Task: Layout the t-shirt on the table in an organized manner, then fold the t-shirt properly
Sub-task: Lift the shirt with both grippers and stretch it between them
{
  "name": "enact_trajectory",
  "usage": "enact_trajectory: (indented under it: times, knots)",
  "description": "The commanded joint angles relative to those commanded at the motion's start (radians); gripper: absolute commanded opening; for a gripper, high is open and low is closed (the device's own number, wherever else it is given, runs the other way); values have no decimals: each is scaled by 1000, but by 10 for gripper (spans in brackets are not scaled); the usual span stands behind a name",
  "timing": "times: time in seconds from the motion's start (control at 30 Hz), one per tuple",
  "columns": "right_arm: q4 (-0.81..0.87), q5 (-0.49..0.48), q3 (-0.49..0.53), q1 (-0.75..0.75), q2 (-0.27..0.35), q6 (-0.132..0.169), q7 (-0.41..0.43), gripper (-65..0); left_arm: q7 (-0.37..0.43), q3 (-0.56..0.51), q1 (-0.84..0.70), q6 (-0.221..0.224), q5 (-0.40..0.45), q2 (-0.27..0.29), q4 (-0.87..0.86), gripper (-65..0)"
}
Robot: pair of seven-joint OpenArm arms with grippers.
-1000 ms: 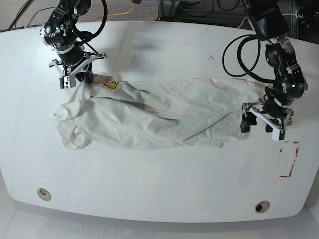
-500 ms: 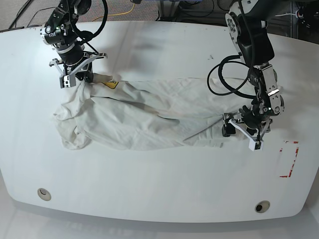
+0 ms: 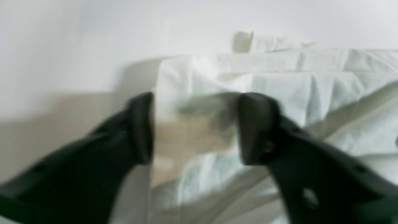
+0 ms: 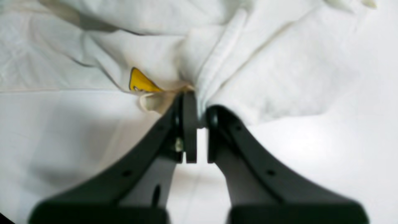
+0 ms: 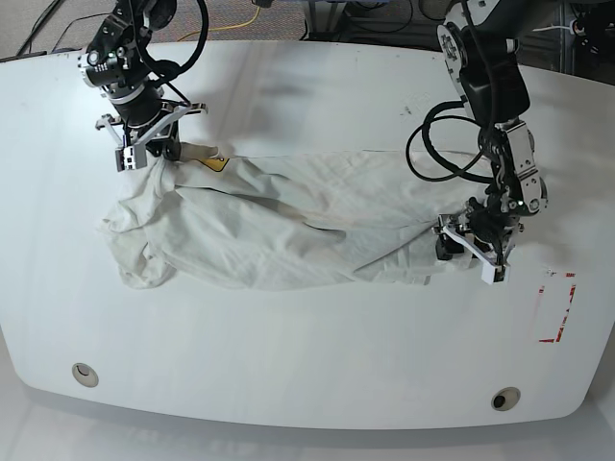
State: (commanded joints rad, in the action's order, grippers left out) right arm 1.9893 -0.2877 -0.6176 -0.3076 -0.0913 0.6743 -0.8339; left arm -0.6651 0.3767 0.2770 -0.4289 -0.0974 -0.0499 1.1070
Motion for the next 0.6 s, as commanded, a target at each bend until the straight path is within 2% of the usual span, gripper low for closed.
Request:
enact_trajectory:
  times: [0.03,0.13,0.4,0.6]
  knots:
    - [0,0,0,0,0,0,2,-650,0,0,-2,0,0,0,0,-514]
    - [0,0,0,-2,0,0,2,-650,0,0,2,0,3,0,0,-644]
    - [3,0,-2,0,2,0,2,-650,0,-2,11,0,-2,0,20,-650]
    - [17,0,-3,3,26,2,3,-650,-6,3,18,-2,-2,-2,190,-650]
